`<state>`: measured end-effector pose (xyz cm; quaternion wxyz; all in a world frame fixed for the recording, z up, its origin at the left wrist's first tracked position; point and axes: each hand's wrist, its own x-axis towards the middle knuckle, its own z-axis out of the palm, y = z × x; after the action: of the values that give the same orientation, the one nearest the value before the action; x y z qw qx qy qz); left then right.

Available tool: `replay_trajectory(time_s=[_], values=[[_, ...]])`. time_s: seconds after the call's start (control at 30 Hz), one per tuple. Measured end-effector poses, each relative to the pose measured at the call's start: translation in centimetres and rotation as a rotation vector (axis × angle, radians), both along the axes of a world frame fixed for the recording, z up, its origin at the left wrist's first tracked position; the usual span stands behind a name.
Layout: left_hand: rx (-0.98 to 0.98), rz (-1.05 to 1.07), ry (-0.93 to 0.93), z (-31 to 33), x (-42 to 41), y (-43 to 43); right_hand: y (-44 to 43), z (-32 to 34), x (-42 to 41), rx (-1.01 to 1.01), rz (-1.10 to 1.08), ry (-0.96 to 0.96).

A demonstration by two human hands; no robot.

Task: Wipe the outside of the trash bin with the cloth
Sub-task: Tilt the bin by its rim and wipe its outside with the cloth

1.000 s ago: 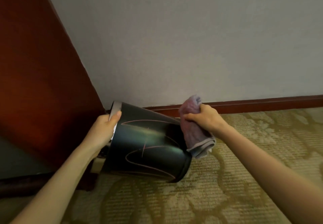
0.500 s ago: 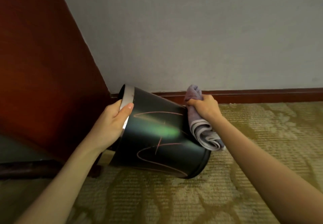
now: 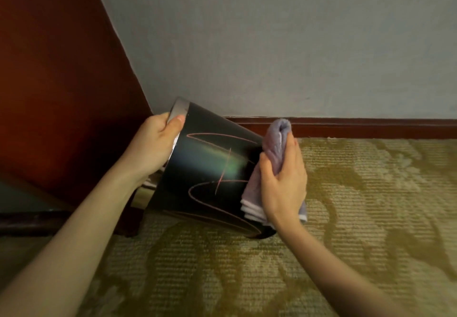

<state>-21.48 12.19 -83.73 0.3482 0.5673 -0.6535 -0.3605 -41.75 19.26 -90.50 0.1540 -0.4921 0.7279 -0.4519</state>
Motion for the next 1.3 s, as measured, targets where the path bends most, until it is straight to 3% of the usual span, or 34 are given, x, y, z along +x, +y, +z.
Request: replay_trajectory(time_s=[0.3,0.57,0.7,0.97,1.3], values=[[0.005,-0.093,0.056,0.2,-0.7,0.9,-1.6,0.3,-2.0,0.102,0.051,0.042],[0.009,-0.135,0.092,0.3,-1.8,1.5,-8.7,1.4,-5.9,0.438,0.15,-0.056],[0.017,-0.137,0.097,0.3,-1.6,1.9,-11.2,1.1,-6.7,0.498,0.225,-0.108],[-0.039,-0.065,0.03,0.2,-1.5,2.0,-8.2,0.6,-5.5,0.345,0.12,0.004],[-0.029,-0.031,-0.001,0.9,-1.6,0.5,0.8,-0.9,0.6,-0.051,-0.09,0.064]])
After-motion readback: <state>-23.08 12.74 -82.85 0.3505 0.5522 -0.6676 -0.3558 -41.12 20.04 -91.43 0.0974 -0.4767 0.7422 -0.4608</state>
